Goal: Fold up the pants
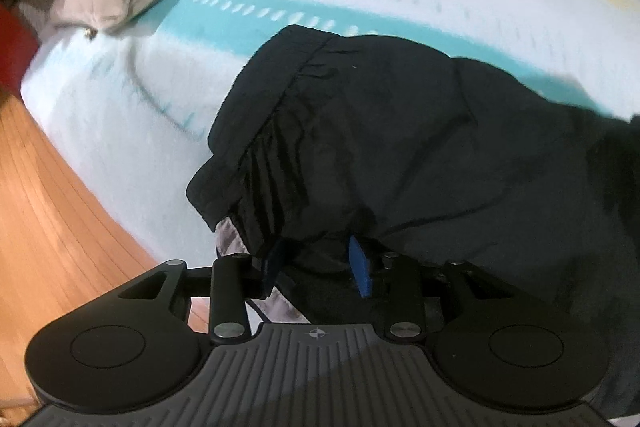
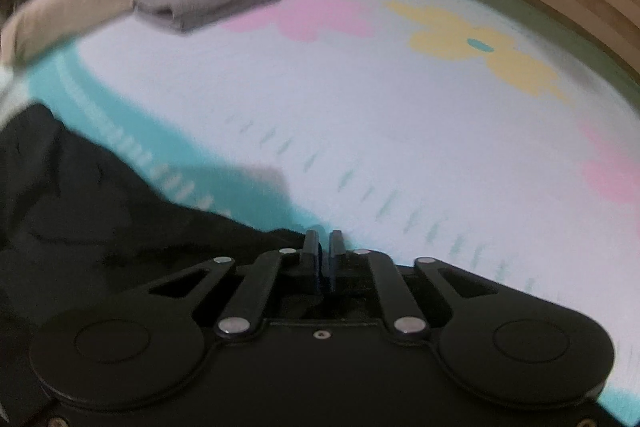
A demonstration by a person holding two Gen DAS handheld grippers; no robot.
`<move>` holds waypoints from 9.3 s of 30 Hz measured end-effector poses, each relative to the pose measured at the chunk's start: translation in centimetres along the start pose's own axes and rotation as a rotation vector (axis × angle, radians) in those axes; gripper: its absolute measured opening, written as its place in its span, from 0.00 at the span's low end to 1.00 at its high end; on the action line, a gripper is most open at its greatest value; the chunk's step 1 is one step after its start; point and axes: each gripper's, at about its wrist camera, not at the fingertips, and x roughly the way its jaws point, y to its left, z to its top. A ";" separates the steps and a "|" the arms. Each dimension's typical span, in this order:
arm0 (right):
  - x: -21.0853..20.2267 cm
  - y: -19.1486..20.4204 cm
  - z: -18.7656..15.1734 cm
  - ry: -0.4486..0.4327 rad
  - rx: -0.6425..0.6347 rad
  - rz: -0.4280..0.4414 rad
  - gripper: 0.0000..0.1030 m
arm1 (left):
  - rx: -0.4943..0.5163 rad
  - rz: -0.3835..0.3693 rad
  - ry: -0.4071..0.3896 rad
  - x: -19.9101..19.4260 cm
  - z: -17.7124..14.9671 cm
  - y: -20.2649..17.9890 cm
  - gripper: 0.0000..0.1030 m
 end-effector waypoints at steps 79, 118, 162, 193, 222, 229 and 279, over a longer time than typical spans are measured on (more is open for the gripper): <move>-24.3 -28.8 -27.7 0.117 0.872 -0.422 0.76 | 0.438 -0.251 -0.166 -9.9 -7.5 -29.0 0.27; -26.6 -33.1 -30.6 -0.006 1.060 -0.202 0.19 | 0.605 -0.312 -0.195 -10.8 -11.8 -36.0 0.28; -21.7 -28.3 -26.7 0.208 0.704 -0.561 0.58 | 0.649 -0.214 -0.188 -9.0 -12.8 -35.4 0.28; -23.4 -33.5 -38.1 -0.026 1.217 -0.219 0.75 | 0.699 -0.189 -0.232 -8.9 -14.4 -35.5 0.28; -22.7 -33.1 -38.2 -0.207 1.360 -0.063 0.22 | 0.696 -0.196 -0.221 -9.1 -14.2 -35.2 0.28; -26.7 -30.6 -32.1 -0.304 1.139 -0.113 0.19 | 0.647 -0.275 -0.249 -10.8 -13.3 -35.9 0.28; -8.6 -7.5 -9.6 0.015 0.431 0.225 0.26 | 0.131 -0.179 -0.144 -6.2 -3.3 -11.5 0.28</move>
